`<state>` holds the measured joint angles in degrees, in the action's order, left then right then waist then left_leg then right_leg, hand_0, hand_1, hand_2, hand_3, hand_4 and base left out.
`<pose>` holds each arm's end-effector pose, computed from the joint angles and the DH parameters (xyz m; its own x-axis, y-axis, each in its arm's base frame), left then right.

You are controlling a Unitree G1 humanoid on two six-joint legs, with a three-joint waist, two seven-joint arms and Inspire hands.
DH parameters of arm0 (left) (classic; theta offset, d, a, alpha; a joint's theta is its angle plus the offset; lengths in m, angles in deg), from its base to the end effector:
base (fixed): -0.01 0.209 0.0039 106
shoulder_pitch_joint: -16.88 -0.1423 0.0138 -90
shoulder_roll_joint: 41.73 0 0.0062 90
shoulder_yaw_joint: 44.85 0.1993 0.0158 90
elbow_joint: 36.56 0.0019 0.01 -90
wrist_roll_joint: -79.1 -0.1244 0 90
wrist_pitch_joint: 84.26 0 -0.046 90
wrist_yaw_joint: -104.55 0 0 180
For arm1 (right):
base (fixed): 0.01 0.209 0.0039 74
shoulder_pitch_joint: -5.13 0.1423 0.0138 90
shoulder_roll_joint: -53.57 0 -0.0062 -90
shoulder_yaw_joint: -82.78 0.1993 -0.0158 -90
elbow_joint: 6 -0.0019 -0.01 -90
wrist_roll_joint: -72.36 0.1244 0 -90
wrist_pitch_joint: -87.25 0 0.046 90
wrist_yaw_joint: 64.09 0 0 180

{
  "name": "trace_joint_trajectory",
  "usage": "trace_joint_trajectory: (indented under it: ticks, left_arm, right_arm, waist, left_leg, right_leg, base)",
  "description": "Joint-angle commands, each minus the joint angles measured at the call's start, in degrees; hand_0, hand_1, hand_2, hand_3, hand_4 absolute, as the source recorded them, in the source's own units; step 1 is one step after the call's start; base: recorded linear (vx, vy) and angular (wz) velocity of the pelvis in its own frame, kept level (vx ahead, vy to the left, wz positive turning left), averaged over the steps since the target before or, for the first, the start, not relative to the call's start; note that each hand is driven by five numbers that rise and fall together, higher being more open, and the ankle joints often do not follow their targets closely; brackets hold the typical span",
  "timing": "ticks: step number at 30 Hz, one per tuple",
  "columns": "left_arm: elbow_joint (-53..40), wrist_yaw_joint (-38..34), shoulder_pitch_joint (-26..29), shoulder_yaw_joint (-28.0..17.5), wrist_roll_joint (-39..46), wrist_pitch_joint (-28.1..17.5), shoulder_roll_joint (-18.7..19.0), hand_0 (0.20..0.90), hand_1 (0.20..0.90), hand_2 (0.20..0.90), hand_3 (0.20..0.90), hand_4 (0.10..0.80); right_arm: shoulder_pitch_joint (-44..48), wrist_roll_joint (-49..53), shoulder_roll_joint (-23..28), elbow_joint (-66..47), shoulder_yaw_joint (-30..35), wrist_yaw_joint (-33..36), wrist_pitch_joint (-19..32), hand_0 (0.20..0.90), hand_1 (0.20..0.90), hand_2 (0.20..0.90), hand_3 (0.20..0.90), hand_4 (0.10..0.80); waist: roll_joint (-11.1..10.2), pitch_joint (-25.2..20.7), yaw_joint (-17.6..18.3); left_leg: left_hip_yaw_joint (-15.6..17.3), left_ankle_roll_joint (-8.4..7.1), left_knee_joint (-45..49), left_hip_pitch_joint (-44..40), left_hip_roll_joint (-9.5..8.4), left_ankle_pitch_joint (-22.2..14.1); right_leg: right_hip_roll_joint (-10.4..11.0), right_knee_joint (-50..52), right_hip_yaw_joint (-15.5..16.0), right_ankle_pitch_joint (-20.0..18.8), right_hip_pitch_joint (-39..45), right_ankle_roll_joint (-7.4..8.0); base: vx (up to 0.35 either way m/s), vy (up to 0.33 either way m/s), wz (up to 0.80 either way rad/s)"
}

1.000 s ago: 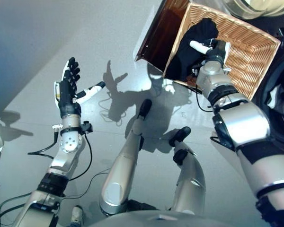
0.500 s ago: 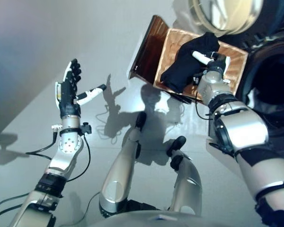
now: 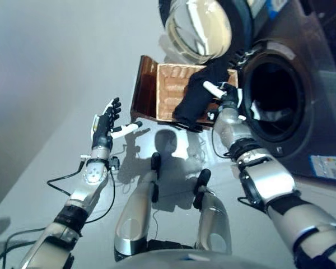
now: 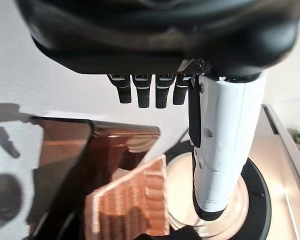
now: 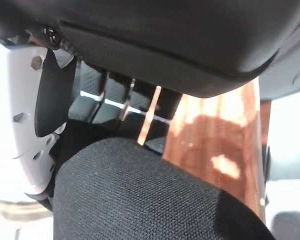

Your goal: Pick up the clothes and place them into the washing machine

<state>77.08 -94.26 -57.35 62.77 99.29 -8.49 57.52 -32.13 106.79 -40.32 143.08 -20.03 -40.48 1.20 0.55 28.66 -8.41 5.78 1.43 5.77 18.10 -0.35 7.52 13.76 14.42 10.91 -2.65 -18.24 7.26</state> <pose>0.2393 0.2028 0.0301 0.9900 0.1288 0.0569 -0.1359 0.9795 0.1487 0.3493 -0.1421 0.1011 0.9475 -0.2795 -0.1555 0.3001 0.9450 0.1299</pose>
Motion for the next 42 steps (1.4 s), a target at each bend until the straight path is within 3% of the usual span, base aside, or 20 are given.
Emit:
trace_joint_trajectory:
  ticks: [1, 9, 17, 24, 42]
  left_arm:
    - [1.24, -1.66, 0.67, -3.76, -3.37, -1.92, -0.03, 0.9, 0.9, 0.9, 0.9, 0.8]
    - [5.78, 0.44, 1.65, -4.68, -3.61, -1.28, -1.96, 0.9, 0.9, 0.9, 0.9, 0.8]
    - [3.61, 6.71, -1.74, -5.76, -0.78, -3.1, -2.87, 0.9, 0.9, 0.9, 0.9, 0.8]
    - [-0.54, 13.0, -4.29, -6.32, 6.02, -2.77, -4.46, 0.9, 0.9, 0.9, 0.9, 0.8]
    - [-10.91, 20.76, -6.3, -6.05, 14.93, -1.41, -6.14, 0.9, 0.9, 0.9, 0.9, 0.8]
  right_arm:
    - [-5.93, 0.45, -1.96, -12.41, -2.58, -2.62, 7.71, 0.2, 0.2, 0.2, 0.2, 0.3]
    - [-18.7, -0.92, -2.99, -25.15, -5.76, -7.64, 7.8, 0.2, 0.2, 0.2, 0.2, 0.3]
    - [-25.86, -11.62, 1.8, -33.37, -8.84, -13.51, 5.08, 0.2, 0.2, 0.2, 0.2, 0.3]
    - [-26.96, -14.34, 2.41, -36.34, -9.72, -16.16, 3.78, 0.2, 0.2, 0.2, 0.2, 0.3]
    - [-23.6, -11.05, 2.12, -41.23, -12.76, -21.35, 3.37, 0.2, 0.2, 0.2, 0.2, 0.3]
  waist:
    - [-3.02, -9.44, 1.82]
    - [-3.57, -14.76, 4.93]
    - [-2.95, -22.89, 7.13]
    - [-2.34, -26.81, 7.54]
    - [-2.55, -30.46, 7.86]
  left_leg:
    - [0.27, -4.81, 4.9, 2.39, 1.48, -7.69]
    - [1.81, -5.13, 1.08, -3.8, 2.25, -6.66]
    - [5.5, -5.04, -4.67, -13.87, 3.27, -6.7]
    - [6.62, -5.44, -8.5, -17.88, 3.59, -5.45]
    - [6.75, -6.03, -8.88, -21.63, 5.34, -5.34]
  right_leg:
    - [2.77, -7.63, -1.76, -2.73, 1.93, 1.98]
    - [1.89, -9.86, -2.76, -3.32, 5.7, 2.59]
    - [0.95, -14.68, -5.95, -4.99, 11.78, 4.21]
    - [0.47, -16.81, -6.29, -5.45, 14.56, 4.91]
    - [-1.07, -16.97, -6.86, -3.99, 18.28, 4.07]
  base:
    - [0.067, -0.018, -0.16]
    - [0.058, -0.028, -0.11]
    - [0.081, -0.032, -0.3]
    - [0.054, -0.035, -0.18]
    - [0.006, -0.015, -0.01]
